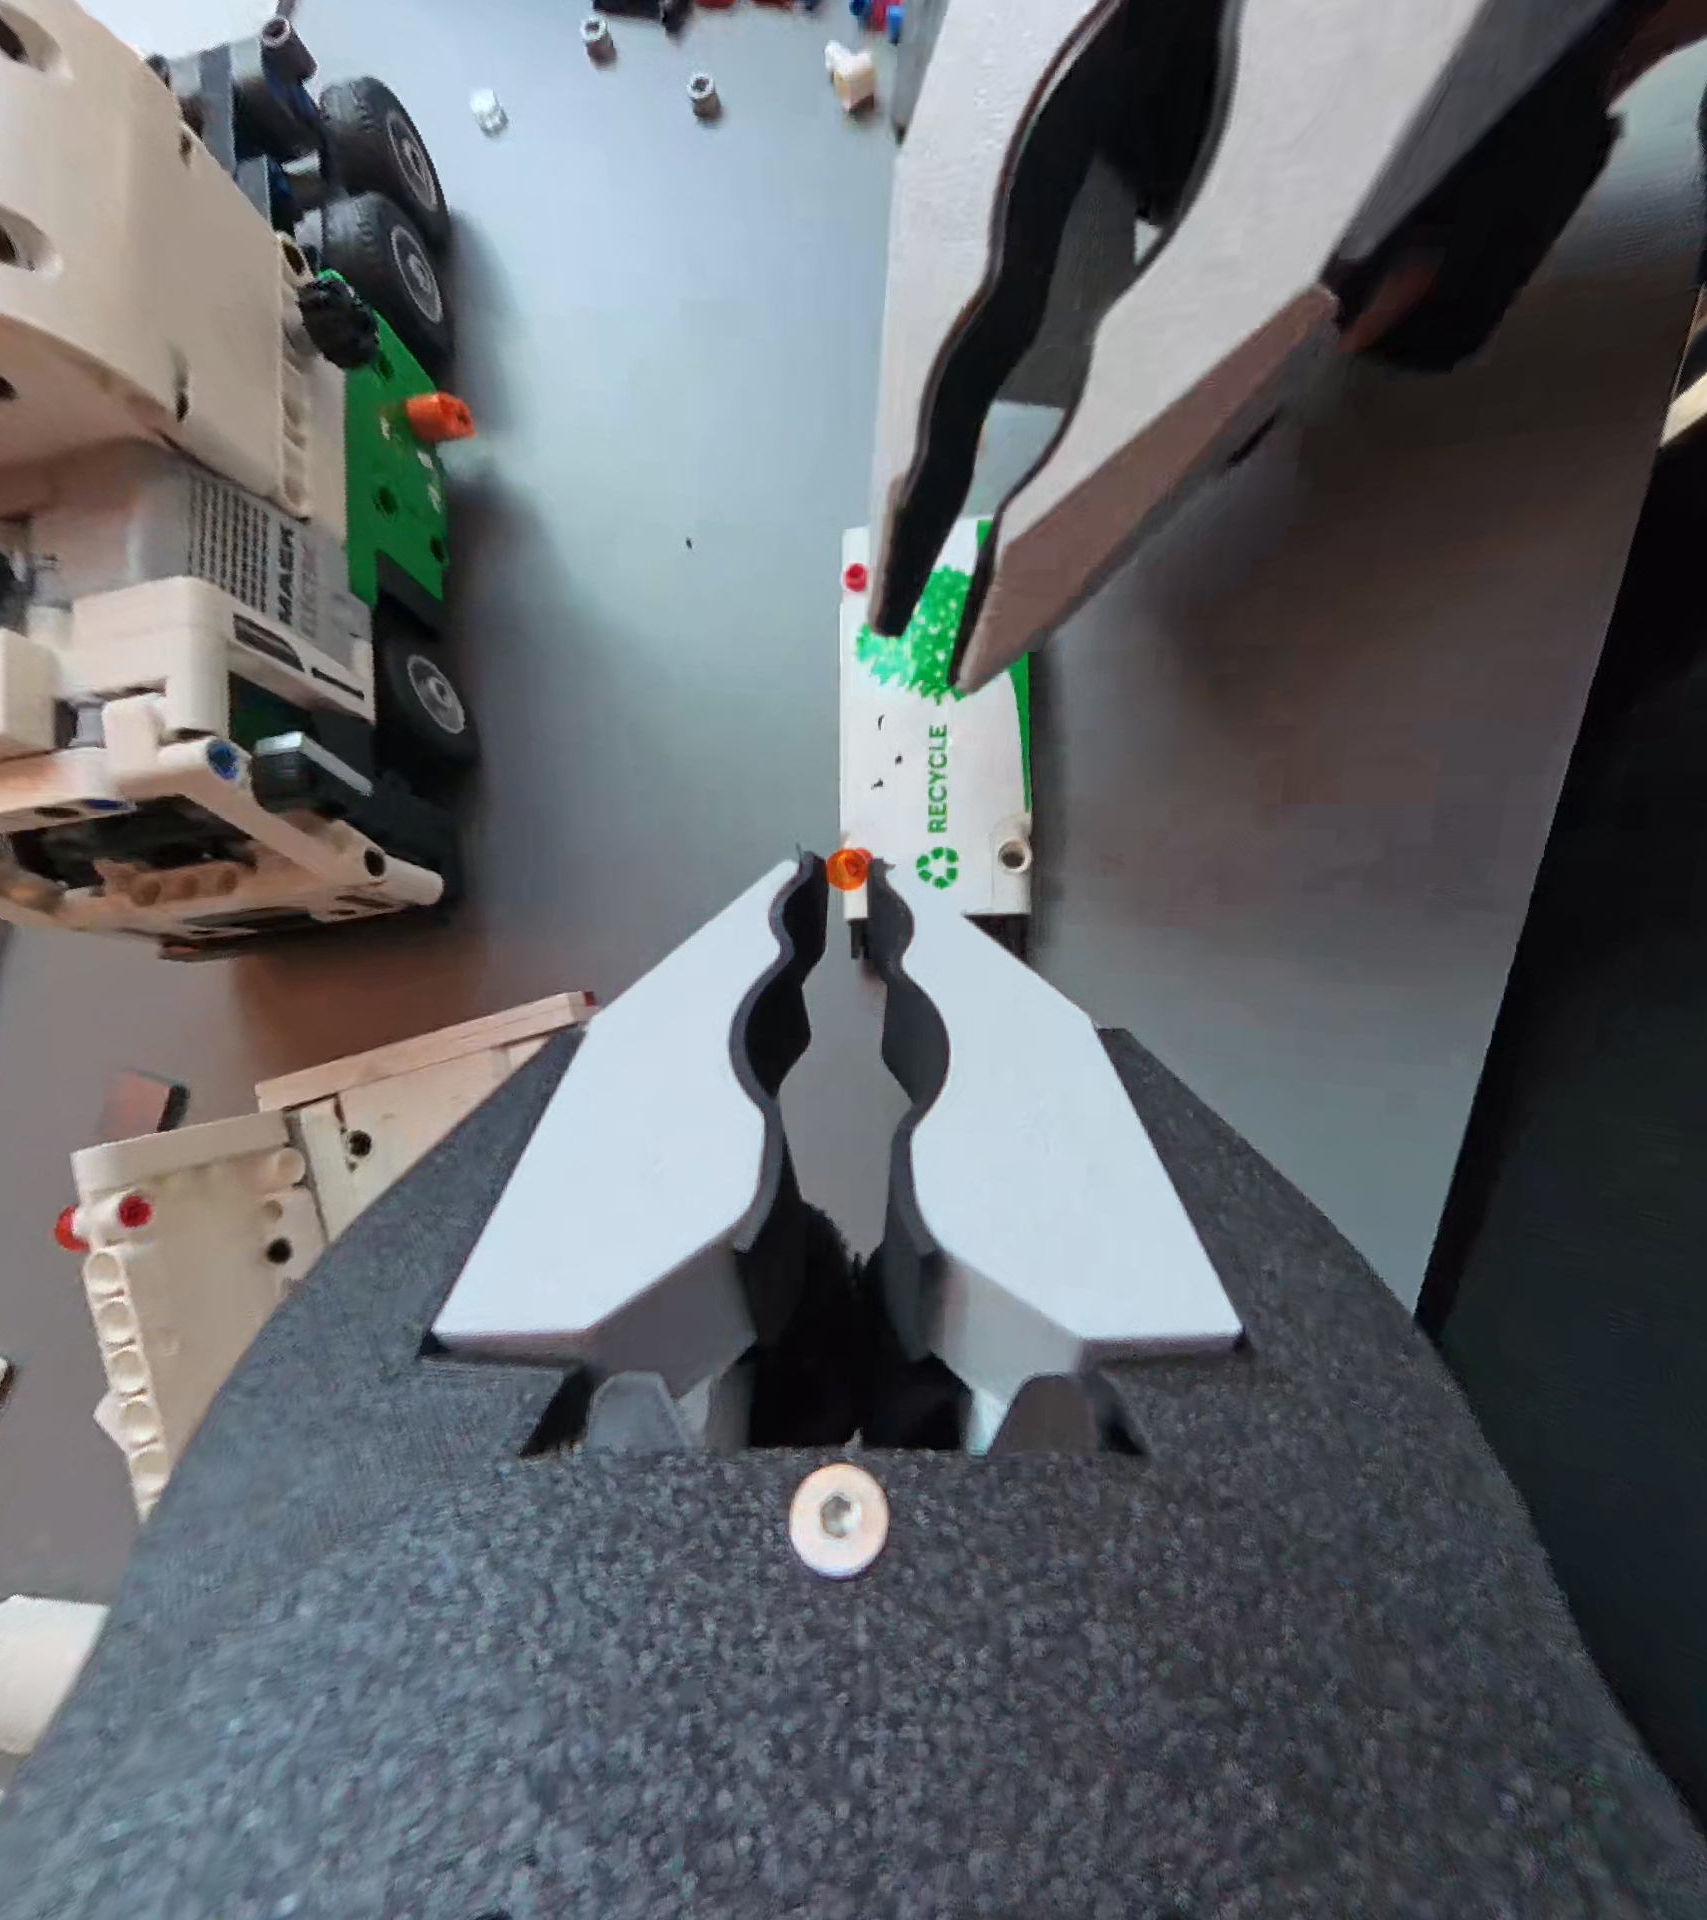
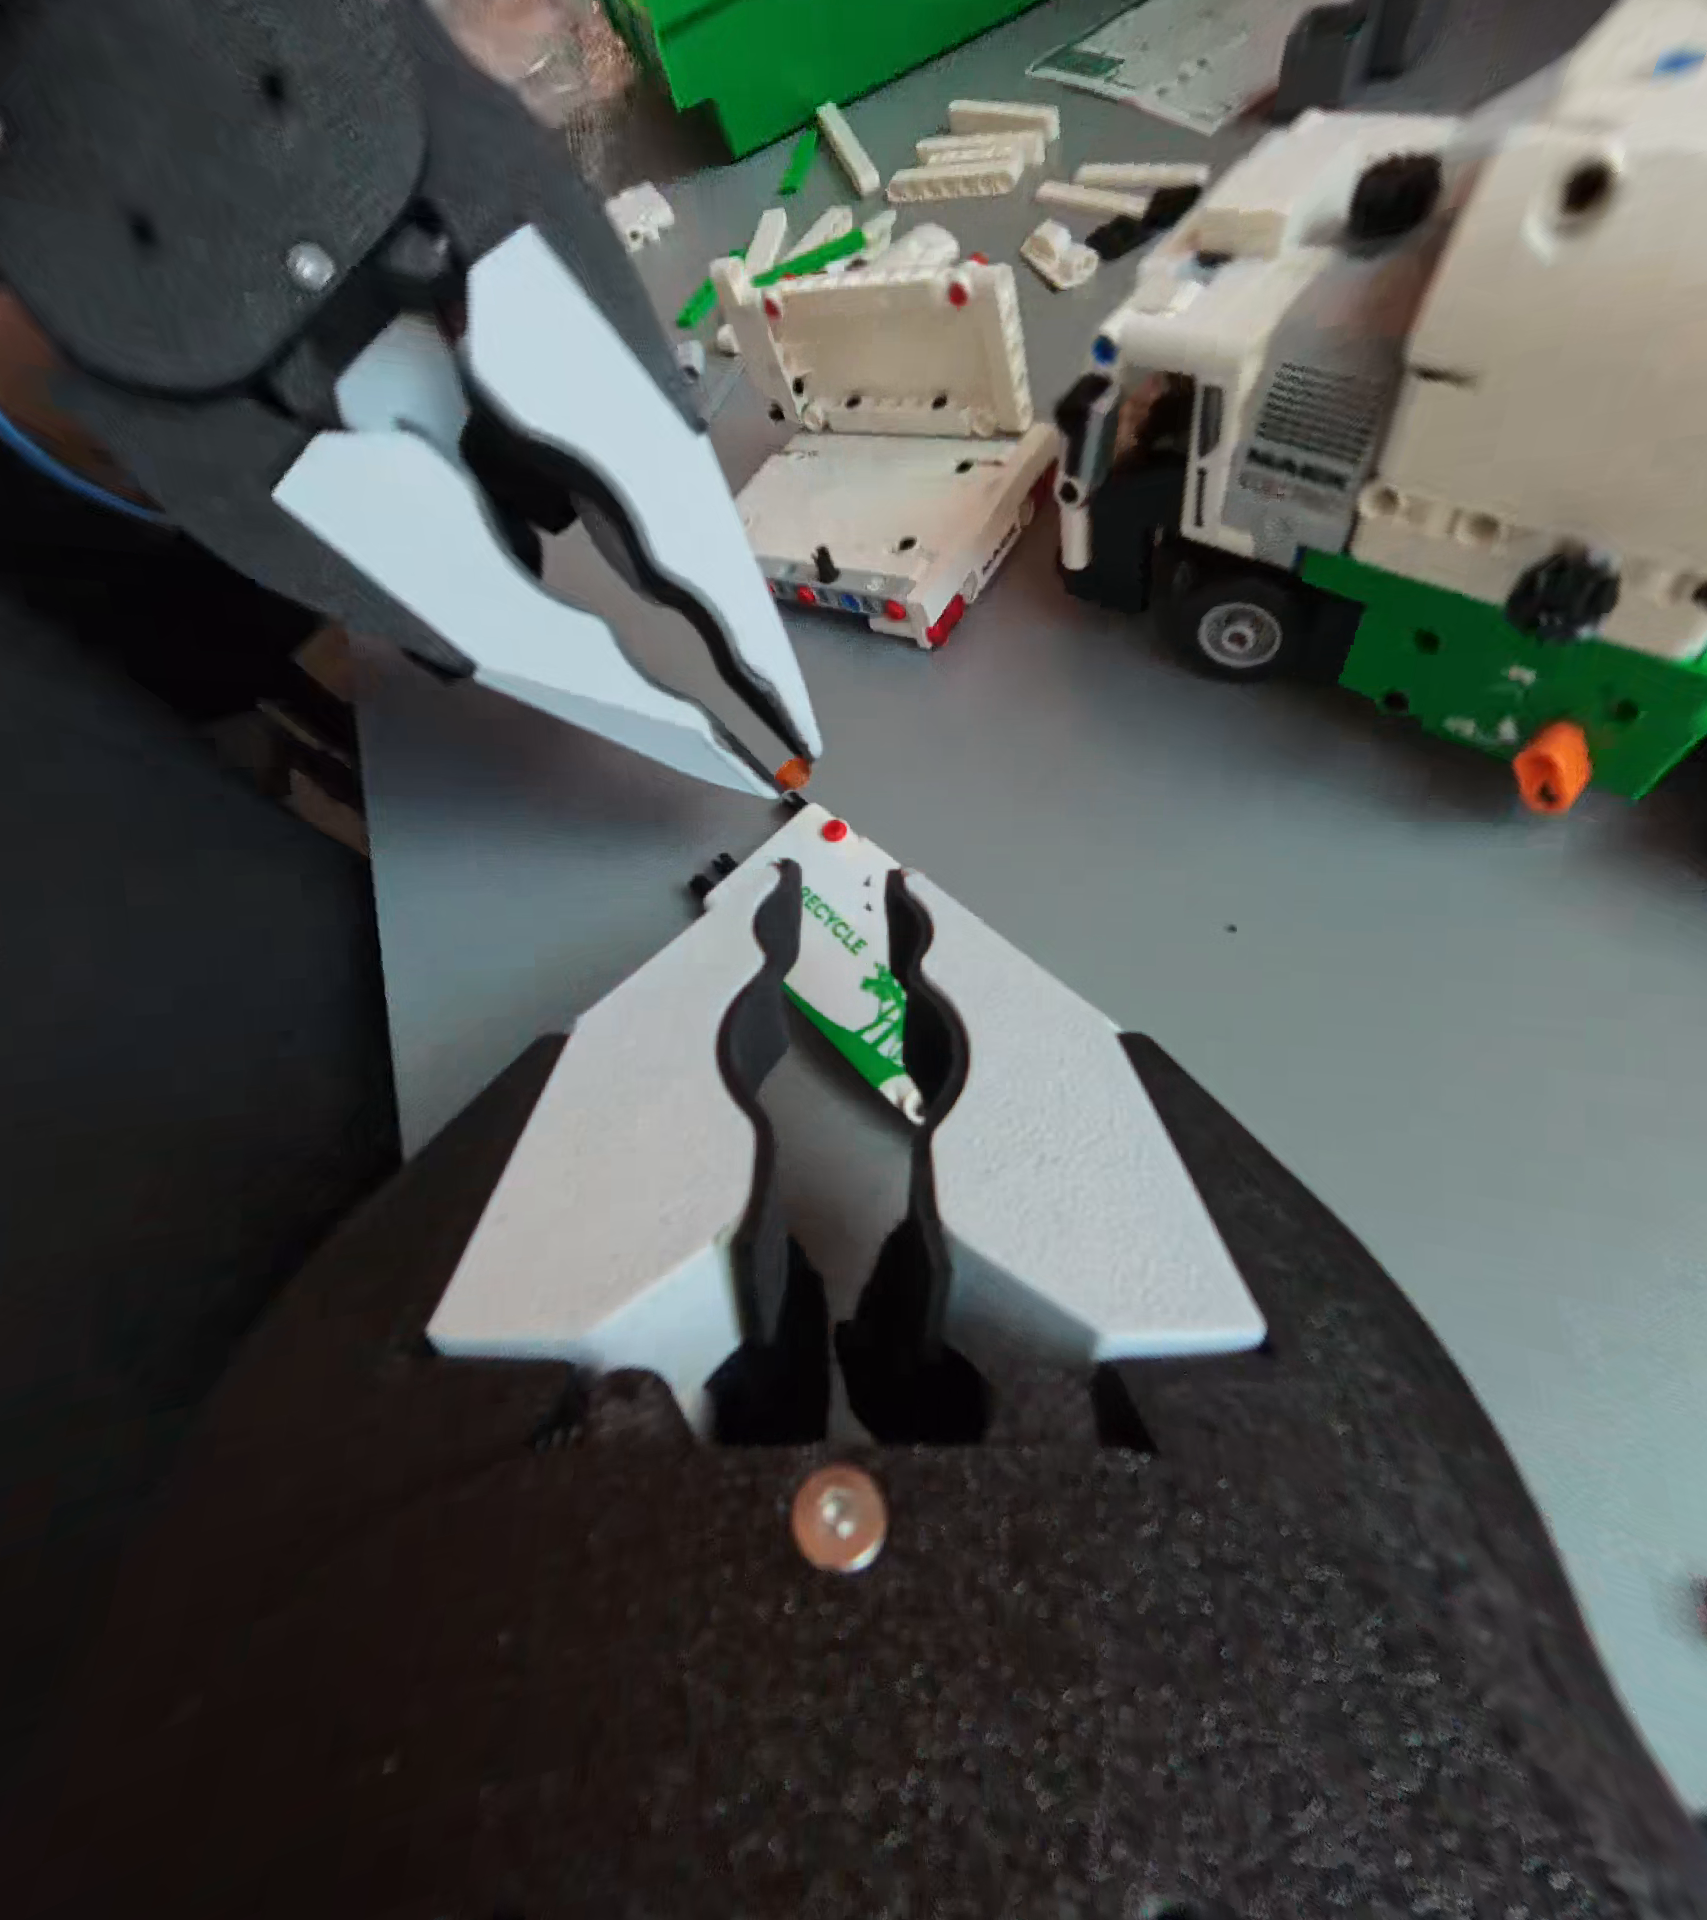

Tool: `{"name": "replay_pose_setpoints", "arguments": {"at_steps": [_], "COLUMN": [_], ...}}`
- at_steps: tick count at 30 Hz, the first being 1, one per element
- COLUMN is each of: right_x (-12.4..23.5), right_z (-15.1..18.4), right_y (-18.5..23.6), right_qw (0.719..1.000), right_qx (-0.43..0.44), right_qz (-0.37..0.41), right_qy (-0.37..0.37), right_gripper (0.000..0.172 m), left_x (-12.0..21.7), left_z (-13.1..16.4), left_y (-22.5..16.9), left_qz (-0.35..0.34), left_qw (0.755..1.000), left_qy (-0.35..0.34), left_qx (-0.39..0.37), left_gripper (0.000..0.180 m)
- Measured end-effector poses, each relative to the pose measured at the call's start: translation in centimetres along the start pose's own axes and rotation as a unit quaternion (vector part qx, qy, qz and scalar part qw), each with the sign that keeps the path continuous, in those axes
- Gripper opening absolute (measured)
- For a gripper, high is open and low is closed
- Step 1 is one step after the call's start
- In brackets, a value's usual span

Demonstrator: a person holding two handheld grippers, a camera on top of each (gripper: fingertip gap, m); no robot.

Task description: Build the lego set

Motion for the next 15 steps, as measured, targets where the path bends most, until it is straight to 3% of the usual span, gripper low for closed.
{"name": "replay_pose_setpoints", "arguments": {"at_steps": [3, 10, 13, 15], "right_x": [-0.6, -2.3, -1.8, -1.5], "right_z": [-0.6, 1.1, 0.9, 0.8], "right_y": [1.6, 2.2, 1.7, 1.5], "right_qw": [0.997, 0.984, 0.978, 0.976], "right_qx": [0.068, 0.164, 0.198, 0.219], "right_qz": [0.024, 0.07, 0.062, 0.017], "right_qy": [-0.028, 0.008, 0.004, 0.004], "right_gripper": [0.016, 0.033, 0.034, 0.038], "left_x": [-0.2, -0.8, -0.8, -0.7], "left_z": [0.4, 0.0, -0.2, -0.2], "left_y": [0.2, 0.5, 0.5, 0.6], "left_qz": [0.022, 0.041, 0.044, 0.044], "left_qw": [0.999, 0.996, 0.995, 0.995], "left_qy": [0.032, 0.064, 0.073, 0.078], "left_qx": [0.025, 0.05, 0.048, 0.046], "left_gripper": [0.006, 0.006, 0.006, 0.006]}}
Point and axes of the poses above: each gripper's, where its closed fingertips meet, x back along the fingers, z out of its underside, y = z × x across the jaws, the point moved 3 cm from there along x, back along the fingers, and after that the axes turned 14 degrees about z, right-handed, at the moved point
